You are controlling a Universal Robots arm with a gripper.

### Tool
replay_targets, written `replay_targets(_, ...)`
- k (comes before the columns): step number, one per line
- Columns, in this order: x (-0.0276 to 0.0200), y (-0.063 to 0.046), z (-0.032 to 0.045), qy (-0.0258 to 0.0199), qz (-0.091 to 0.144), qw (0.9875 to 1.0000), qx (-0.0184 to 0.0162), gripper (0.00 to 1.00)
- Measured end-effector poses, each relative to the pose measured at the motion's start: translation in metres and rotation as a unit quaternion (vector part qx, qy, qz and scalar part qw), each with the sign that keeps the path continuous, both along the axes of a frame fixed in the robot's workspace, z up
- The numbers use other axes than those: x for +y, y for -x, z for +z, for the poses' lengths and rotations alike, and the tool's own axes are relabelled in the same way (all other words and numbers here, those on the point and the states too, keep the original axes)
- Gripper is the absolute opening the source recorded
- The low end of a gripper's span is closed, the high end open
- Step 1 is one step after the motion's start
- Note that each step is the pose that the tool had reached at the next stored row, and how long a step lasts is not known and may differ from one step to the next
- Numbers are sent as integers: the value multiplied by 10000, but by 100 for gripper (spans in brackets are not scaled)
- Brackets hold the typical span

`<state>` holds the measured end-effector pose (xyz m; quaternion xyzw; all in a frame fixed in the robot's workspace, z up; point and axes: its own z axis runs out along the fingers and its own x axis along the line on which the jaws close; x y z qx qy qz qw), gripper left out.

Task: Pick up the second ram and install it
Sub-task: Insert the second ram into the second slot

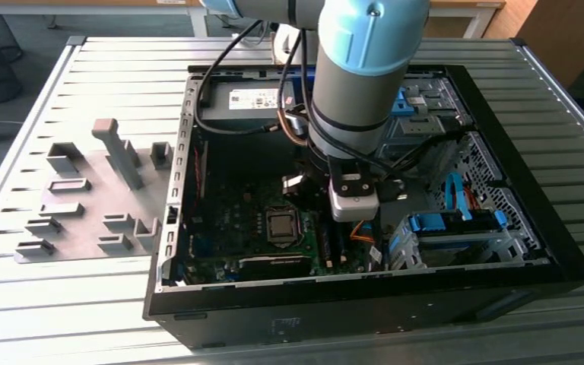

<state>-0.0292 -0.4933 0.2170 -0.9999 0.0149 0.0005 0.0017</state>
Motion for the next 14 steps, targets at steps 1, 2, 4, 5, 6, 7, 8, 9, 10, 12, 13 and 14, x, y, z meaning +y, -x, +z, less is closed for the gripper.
replay_targets(1,0,0,33,1,0,10000,0,21)
replay_targets(2,0,0,67,1,0,10000,0,21)
replay_targets(4,0,0,123,0,0,10000,0,21)
replay_targets(5,0,0,152,1,0,10000,1,21)
replay_targets(6,0,0,179,0,0,10000,0,21)
replay_targets(7,0,0,185,0,0,10000,0,21)
replay_targets(8,0,0,185,0,0,10000,1,20)
replay_targets(9,0,0,185,0,0,10000,1,20)
replay_targets(10,0,0,185,0,0,10000,1,13)
replay_targets(12,0,0,183,1,0,10000,1,11)
replay_targets(13,0,0,171,0,0,10000,1,11)
replay_targets(14,1,-1,154,0,0,10000,1,11)
